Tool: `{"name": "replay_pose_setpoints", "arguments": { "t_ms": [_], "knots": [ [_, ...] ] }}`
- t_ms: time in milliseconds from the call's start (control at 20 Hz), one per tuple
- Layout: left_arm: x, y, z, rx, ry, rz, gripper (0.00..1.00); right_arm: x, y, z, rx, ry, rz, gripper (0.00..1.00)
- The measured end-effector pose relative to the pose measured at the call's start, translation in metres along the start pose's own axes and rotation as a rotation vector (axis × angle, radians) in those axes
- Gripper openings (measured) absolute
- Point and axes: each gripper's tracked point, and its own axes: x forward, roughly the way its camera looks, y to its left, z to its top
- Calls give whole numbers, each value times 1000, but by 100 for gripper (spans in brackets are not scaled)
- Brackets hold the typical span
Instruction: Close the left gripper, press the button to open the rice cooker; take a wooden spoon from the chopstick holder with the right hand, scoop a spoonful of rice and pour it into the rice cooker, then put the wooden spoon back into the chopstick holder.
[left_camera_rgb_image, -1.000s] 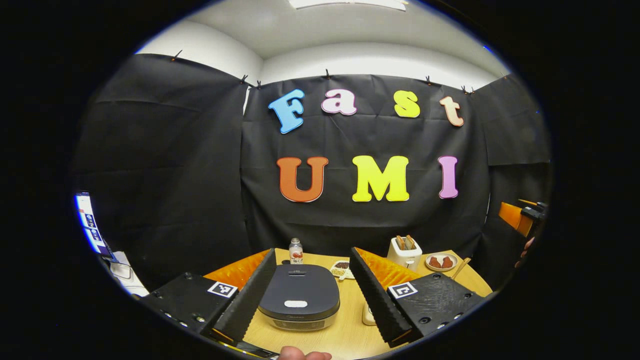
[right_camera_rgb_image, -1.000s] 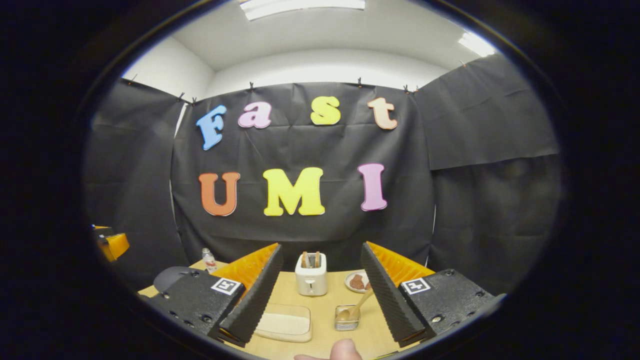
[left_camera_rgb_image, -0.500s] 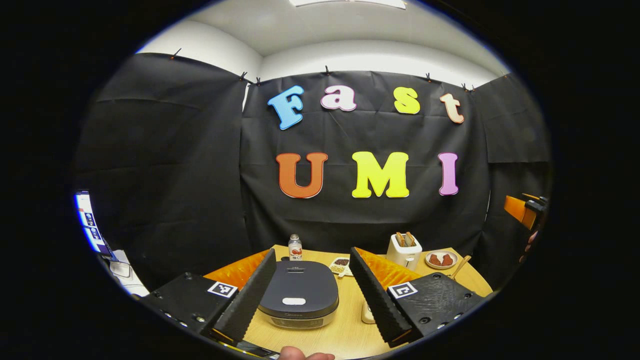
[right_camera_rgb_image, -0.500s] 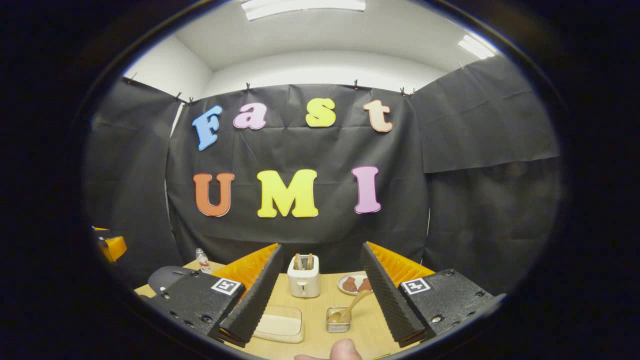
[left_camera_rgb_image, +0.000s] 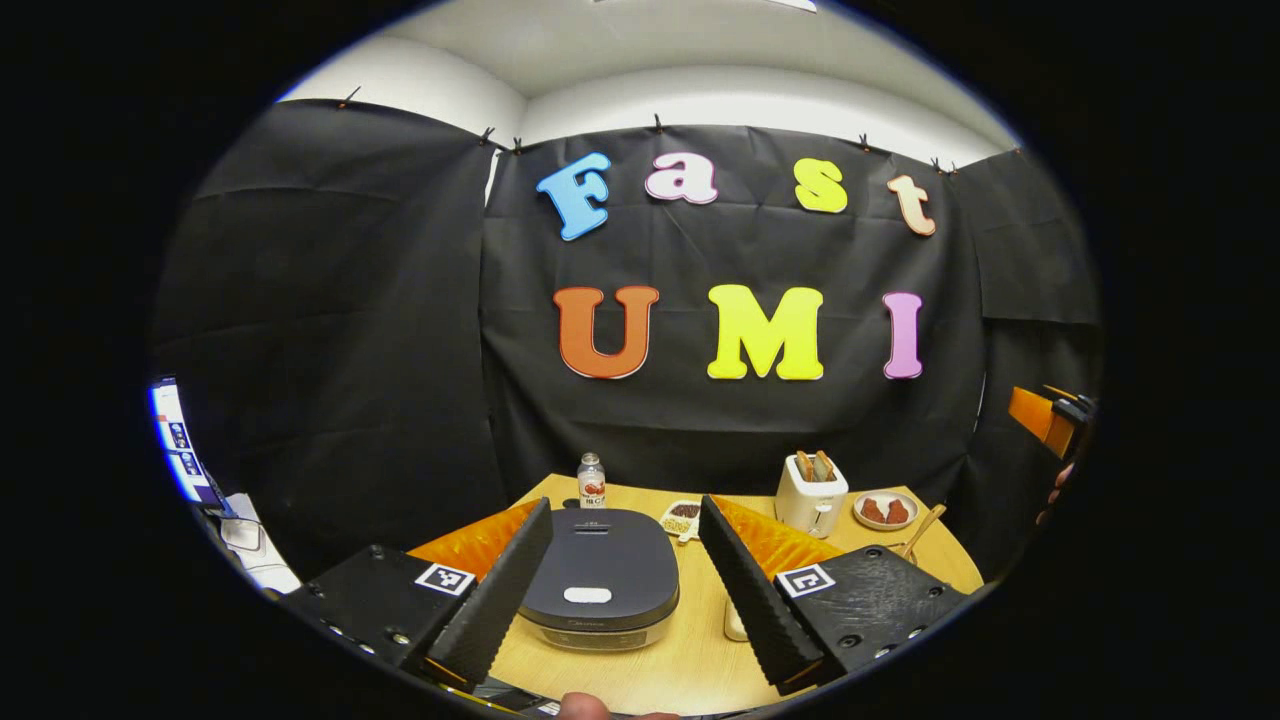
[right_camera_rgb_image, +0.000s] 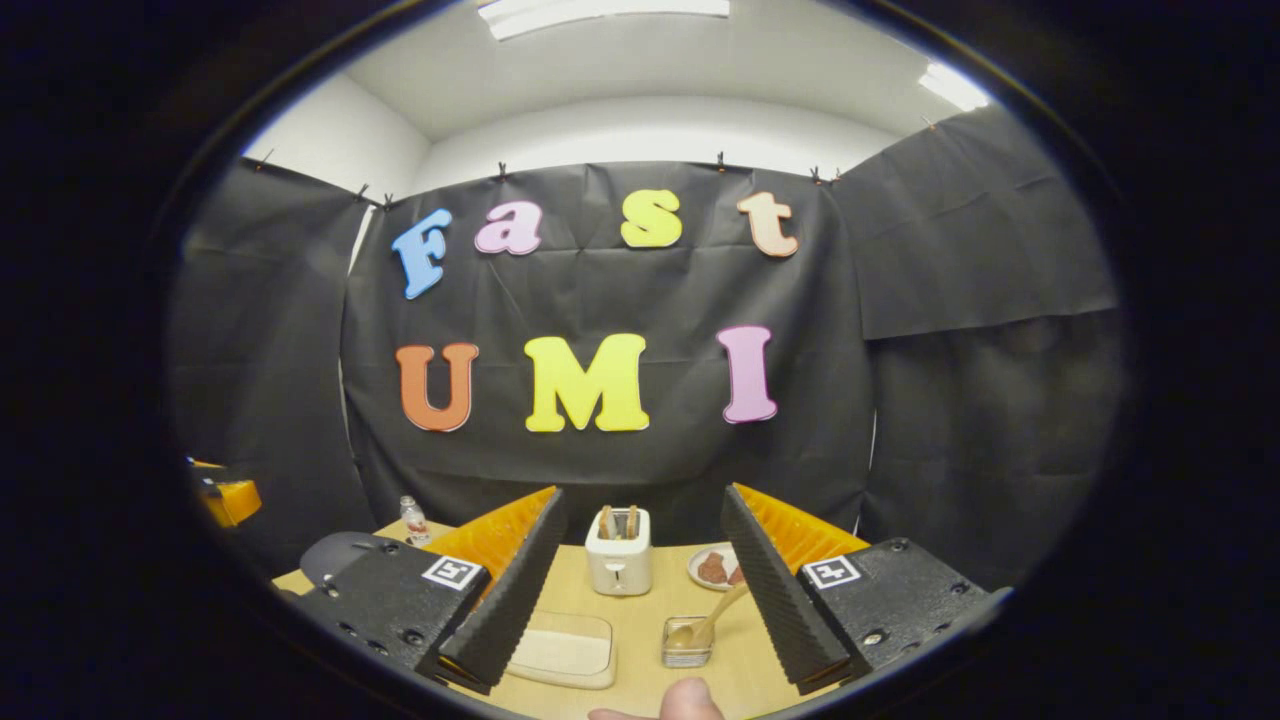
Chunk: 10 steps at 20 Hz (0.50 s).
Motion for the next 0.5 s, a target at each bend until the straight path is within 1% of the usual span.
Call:
{"name": "replay_pose_setpoints", "arguments": {
  "t_ms": [150, 200, 250, 300, 350, 450, 500],
  "knots": [
    [10, 6, -17, -19, 88, -9, 94, 7, -3, -2, 0, 2, 6, 100],
    [14, 10, -25, -29, 128, -7, 84, 11, -6, -1, -1, 1, 4, 100],
    [19, 12, -34, -40, 167, -11, 91, 11, -11, -2, -1, 1, 0, 100],
    [21, 15, -40, -44, 205, -11, 91, 13, -16, -1, 2, -2, -8, 100],
    [26, 19, -45, -48, 229, -11, 88, 15, -21, -2, 6, -3, -18, 100],
    [36, 27, -56, -39, 278, 3, 56, 17, -33, -6, 15, 3, -42, 100],
    [41, 29, -63, -41, 310, -3, 46, 18, -38, -10, 20, 12, -54, 100]
  ]
}}
